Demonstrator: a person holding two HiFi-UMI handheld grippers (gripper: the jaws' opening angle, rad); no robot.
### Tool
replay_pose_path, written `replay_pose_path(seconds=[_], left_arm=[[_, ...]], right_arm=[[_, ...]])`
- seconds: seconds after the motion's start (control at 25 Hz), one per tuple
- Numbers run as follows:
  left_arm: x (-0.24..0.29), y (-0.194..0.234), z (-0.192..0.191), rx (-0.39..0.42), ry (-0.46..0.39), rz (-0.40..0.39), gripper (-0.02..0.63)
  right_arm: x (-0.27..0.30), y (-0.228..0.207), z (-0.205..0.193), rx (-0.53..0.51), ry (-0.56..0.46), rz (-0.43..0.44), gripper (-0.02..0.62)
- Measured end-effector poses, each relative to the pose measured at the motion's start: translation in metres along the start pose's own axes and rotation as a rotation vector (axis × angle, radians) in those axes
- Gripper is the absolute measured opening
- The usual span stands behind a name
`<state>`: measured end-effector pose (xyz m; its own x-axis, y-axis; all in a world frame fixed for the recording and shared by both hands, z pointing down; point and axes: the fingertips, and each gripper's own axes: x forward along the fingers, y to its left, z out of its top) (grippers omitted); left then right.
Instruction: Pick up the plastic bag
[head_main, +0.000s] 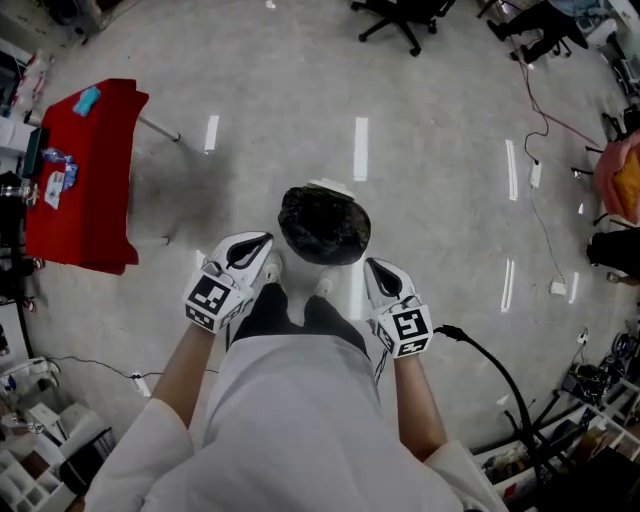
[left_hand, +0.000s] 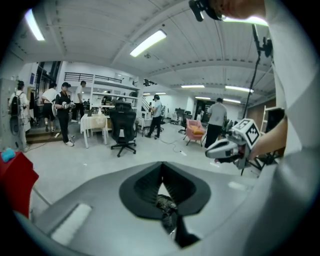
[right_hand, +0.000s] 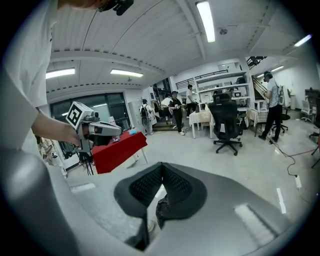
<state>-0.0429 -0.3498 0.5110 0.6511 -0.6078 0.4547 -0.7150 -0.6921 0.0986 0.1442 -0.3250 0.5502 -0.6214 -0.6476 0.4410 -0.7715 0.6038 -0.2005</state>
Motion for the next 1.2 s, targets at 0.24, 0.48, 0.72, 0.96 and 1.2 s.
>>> replay_pose_path(seconds=[0.24, 0.48, 0.72, 0.96, 1.2], left_arm=[[0.02, 0.017, -0.013, 0.048, 0.01, -0.071, 0.005], [0.048, 0.036, -0.043, 0.043, 0.045, -0.116, 0.005], [0.085, 0.055, -0.092, 0.023, 0.099, -0.14, 0.005], [0.113, 0.066, -0.149, -0.018, 0.168, -0.131, 0.005], [0.141, 0.076, -0.208, -0.072, 0.224, -0.146, 0.005]], right_arm=[[0.024, 0.003, -0.008, -0.007, 0.026, -0.045, 0.002], [0.055, -0.001, -0.031, 0.019, 0.063, -0.073, 0.002], [0.089, -0.015, -0.074, 0.032, 0.127, -0.103, 0.002], [0.113, -0.031, -0.116, 0.069, 0.161, -0.115, 0.002], [0.138, -0.047, -0.166, 0.135, 0.195, -0.122, 0.002]])
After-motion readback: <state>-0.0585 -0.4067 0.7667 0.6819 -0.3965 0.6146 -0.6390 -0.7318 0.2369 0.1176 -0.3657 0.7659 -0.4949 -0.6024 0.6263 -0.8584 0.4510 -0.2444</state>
